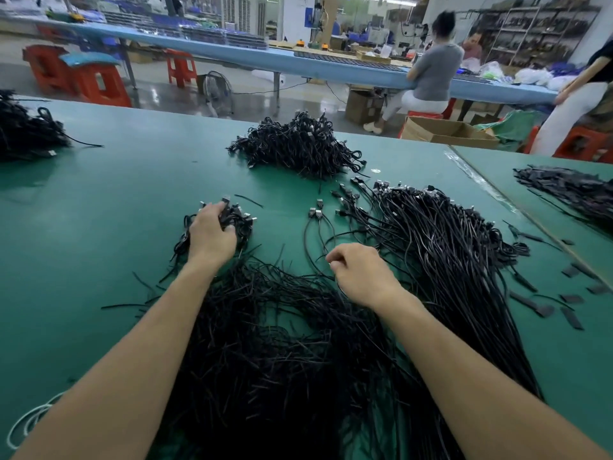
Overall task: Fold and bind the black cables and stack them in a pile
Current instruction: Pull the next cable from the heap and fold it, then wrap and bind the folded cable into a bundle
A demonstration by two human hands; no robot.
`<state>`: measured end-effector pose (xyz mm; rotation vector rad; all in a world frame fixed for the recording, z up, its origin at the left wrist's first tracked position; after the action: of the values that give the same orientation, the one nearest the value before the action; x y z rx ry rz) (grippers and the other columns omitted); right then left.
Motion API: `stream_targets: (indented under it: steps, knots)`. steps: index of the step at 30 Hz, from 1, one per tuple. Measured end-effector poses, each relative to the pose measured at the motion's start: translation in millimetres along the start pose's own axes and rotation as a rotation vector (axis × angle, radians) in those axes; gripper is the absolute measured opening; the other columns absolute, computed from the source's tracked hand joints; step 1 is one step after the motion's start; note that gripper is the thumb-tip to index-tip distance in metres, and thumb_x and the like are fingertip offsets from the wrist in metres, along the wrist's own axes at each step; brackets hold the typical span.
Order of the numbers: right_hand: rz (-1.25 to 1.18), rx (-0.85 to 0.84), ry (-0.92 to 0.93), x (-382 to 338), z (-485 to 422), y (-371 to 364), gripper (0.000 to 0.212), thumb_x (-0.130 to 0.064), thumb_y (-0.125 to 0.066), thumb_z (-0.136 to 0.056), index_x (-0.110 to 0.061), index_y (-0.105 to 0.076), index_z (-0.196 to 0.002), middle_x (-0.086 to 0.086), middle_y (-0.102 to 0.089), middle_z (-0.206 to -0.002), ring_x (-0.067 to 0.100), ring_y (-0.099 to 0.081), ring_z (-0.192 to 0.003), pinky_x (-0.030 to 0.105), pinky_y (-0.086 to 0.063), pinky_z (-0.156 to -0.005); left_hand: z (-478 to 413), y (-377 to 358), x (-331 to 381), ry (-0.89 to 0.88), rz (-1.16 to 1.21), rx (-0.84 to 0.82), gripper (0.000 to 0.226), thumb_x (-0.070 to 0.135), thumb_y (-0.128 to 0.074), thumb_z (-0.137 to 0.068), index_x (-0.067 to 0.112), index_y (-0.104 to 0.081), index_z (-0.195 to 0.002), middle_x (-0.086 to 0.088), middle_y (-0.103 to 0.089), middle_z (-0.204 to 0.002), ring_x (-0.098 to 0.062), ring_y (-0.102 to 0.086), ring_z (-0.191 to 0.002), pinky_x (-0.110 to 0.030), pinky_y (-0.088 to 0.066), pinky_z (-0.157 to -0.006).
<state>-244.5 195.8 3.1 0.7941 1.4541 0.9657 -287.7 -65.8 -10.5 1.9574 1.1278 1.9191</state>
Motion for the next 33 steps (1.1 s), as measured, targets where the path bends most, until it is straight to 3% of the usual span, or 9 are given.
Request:
stream_targets:
  steps: [2, 5, 10, 17, 21, 24, 27, 29, 33]
  knots:
    - [0.164, -0.057, 0.035, -12.3, -19.1, -14.9, 0.03, -0.023, -0.043, -0.104, -0.015, -0.064, -0.124, 0.007, -0.063, -0.127, 0.028, -0.055, -0.118, 0.041, -0.046, -0.1, 8.4, 6.8, 11.3, -0.094, -0.051, 0.078, 0.056, 0.003, -0.058, -0.096, 0.012, -0.043, -0.148, -0.011, -0.034, -0.157, -0.028, -0.029, -0.145, -0.04, -0.021, -0.12]
    - [0.363, -0.127, -0.004, -16.5, -36.6, -39.7, 0.029, -0.027, -0.042, -0.105, -0.009, -0.058, -0.122, 0.011, -0.06, -0.126, 0.031, -0.051, -0.119, 0.043, -0.04, -0.095, 27.7, 12.6, 27.0, -0.186, -0.044, 0.192, 0.041, 0.002, -0.061, -0.093, 0.023, -0.063, -0.127, -0.002, -0.054, -0.138, -0.022, -0.043, -0.131, -0.03, -0.027, -0.108]
    - [0.434, -0.003, -0.056, -13.9, -35.1, -41.5, 0.02, 0.003, -0.054, -0.085, -0.013, -0.045, -0.09, 0.012, -0.063, -0.107, 0.028, -0.045, -0.088, 0.035, -0.036, -0.075, 51.4, -9.5, 46.2, -0.28, 0.067, 0.063, 0.031, -0.006, -0.057, -0.091, 0.02, -0.07, -0.103, 0.007, -0.061, -0.106, -0.02, -0.058, -0.108, -0.034, -0.047, -0.098]
    - [0.285, -0.085, -0.015, -9.5, -32.8, -23.5, 0.019, -0.016, -0.048, -0.1, -0.016, -0.058, -0.116, 0.01, -0.058, -0.12, 0.03, -0.049, -0.114, 0.041, -0.036, -0.093, 75.6, -61.2, 61.7, -0.416, -0.138, -0.281, 0.054, -0.001, -0.06, -0.09, 0.032, -0.058, -0.133, 0.002, -0.053, -0.137, -0.023, -0.042, -0.128, -0.036, -0.035, -0.108]
    - [-0.029, -0.121, 0.083, -22.1, -15.9, 4.7, 0.017, -0.02, -0.043, -0.103, -0.029, -0.054, -0.093, -0.008, -0.066, -0.095, 0.018, -0.055, -0.095, 0.036, -0.031, -0.089, 84.3, -60.1, 78.3, -0.614, -0.223, -0.188, 0.03, 0.031, -0.055, -0.1, 0.021, -0.063, -0.128, -0.003, -0.053, -0.144, -0.026, -0.043, -0.132, -0.041, -0.035, -0.109]
    - [-0.282, -0.09, 0.16, -29.2, -0.7, 25.9, 0.018, -0.021, -0.046, -0.102, -0.029, -0.057, -0.091, -0.009, -0.068, -0.082, 0.012, -0.06, -0.08, 0.034, -0.047, -0.079, 77.8, -42.8, 77.9, -0.581, -0.095, -0.083, 0.034, 0.035, -0.045, -0.105, 0.008, -0.065, -0.1, -0.011, -0.069, -0.108, -0.03, -0.062, -0.098, -0.042, -0.05, -0.083]
    - [-0.402, -0.019, 0.218, -26.8, 10.3, 43.6, 0.018, -0.027, -0.052, -0.103, -0.021, -0.066, -0.094, -0.01, -0.057, -0.066, 0.009, -0.047, -0.057, 0.036, -0.05, -0.06, 69.5, -23.1, 71.1, -0.469, 0.079, -0.029, 0.032, 0.036, -0.045, -0.104, 0.019, -0.05, -0.078, 0.001, -0.054, -0.06, -0.015, -0.048, -0.049, -0.036, -0.038, -0.048]
    - [-0.456, 0.033, 0.235, -20.1, 16.1, 52.0, 0.021, -0.027, -0.053, -0.103, -0.02, -0.07, -0.093, -0.017, -0.048, -0.053, 0.004, -0.038, -0.048, 0.025, -0.04, -0.046, 74.4, -10.9, 75.0, -0.489, 0.118, -0.011, 0.034, 0.04, -0.054, -0.099, 0.025, -0.046, -0.07, 0.008, -0.046, -0.053, -0.008, -0.038, -0.043, -0.026, -0.032, -0.045]
    - [-0.597, 0.289, 0.266, -12.2, 30.7, 86.5, 0.014, -0.026, -0.061, -0.098, -0.028, -0.072, -0.09, -0.005, -0.064, -0.069, 0.008, -0.048, -0.061, 0.027, -0.044, -0.058, 98.1, -18.6, 82.9, -0.469, 0.231, -0.3, 0.053, 0.069, -0.049, -0.085, 0.021, -0.051, -0.062, 0.013, -0.037, -0.048, -0.005, -0.031, -0.044, -0.019, -0.027, -0.045]
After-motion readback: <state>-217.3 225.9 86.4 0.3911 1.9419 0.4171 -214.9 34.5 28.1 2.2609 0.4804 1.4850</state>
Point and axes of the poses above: each hand's wrist, its own z-axis away from the middle knuckle, its own y-axis out of the back of the hand, x = y × z, the point moved 9 cm from there along -z, towards the middle knuckle
